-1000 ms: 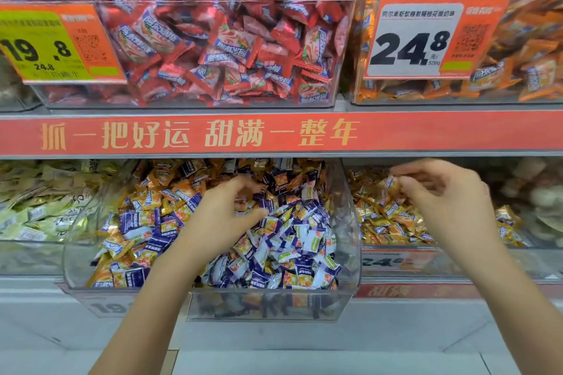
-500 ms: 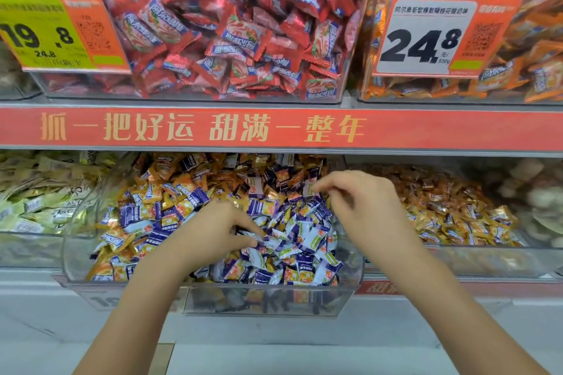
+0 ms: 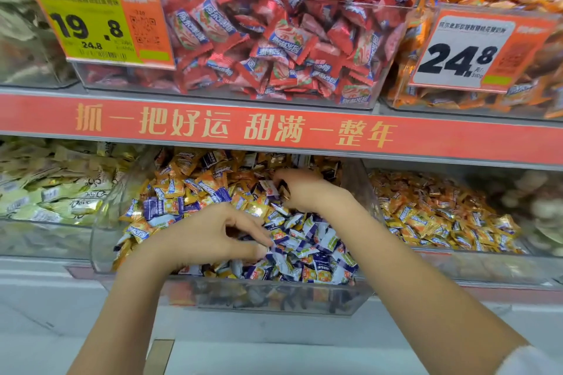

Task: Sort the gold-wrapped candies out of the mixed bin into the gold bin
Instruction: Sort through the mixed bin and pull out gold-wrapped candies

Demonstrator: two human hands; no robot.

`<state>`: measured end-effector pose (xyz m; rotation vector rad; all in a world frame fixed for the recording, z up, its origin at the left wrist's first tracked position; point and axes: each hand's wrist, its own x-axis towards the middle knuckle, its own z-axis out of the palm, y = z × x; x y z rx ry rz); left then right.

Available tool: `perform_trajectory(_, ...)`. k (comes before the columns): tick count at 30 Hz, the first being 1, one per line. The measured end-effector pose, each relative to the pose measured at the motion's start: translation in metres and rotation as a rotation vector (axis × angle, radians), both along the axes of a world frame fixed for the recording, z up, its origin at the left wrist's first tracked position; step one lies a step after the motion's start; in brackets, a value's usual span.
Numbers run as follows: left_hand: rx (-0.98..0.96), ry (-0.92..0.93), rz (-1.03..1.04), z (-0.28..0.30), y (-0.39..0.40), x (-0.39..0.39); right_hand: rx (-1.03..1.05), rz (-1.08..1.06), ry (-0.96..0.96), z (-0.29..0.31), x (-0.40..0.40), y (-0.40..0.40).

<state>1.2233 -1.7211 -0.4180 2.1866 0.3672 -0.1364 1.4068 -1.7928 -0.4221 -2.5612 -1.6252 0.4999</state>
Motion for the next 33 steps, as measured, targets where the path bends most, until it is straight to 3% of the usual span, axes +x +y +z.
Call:
perform_trajectory(2, -0.014, -0.101, 0.089, -0.002, -0.002, 0.003, 0.038, -0.052, 0.036, -0.004, 0.003, 0.0)
perform_trajectory(4, 0.218, -0.181, 0.227, -0.008, 0.0, 0.015, 0.062, -0.124, 0.083, -0.004, 0.006, 0.0)
perform_trajectory(7, 0.534, -0.094, 0.229, -0.019, 0.0, 0.039, 0.124, -0.187, 0.101, 0.002, 0.008, -0.005)
perform_trajectory(10, 0.602, 0.001, 0.182, -0.027, -0.002, 0.051, 0.183, -0.185, -0.008, 0.02, 0.006, -0.014)
perform_trajectory(13, 0.794, 0.045, 0.16, -0.03, -0.001, 0.053, 0.024, -0.085, 0.002, 0.034, -0.001, -0.021)
perform_trajectory(16, 0.832, 0.027, 0.151, -0.034, 0.001, 0.054, -0.213, 0.007, -0.006, 0.034, -0.007, -0.025)
perform_trajectory(19, 0.759, 0.076, 0.141, -0.035, 0.003, 0.054, -0.364, 0.041, -0.073, 0.02, -0.004, -0.029)
perform_trajectory(26, 0.536, -0.052, 0.182, -0.027, 0.006, 0.055, -0.163, -0.058, 0.01, 0.007, -0.007, -0.041)
perform_trajectory(30, 0.255, -0.2, 0.302, -0.017, 0.007, 0.049, 0.039, -0.157, 0.084, 0.024, -0.008, -0.056)
perform_trajectory(33, -0.116, -0.254, 0.38, 0.0, 0.001, 0.043, 0.29, -0.245, 0.183, 0.039, -0.012, -0.072)
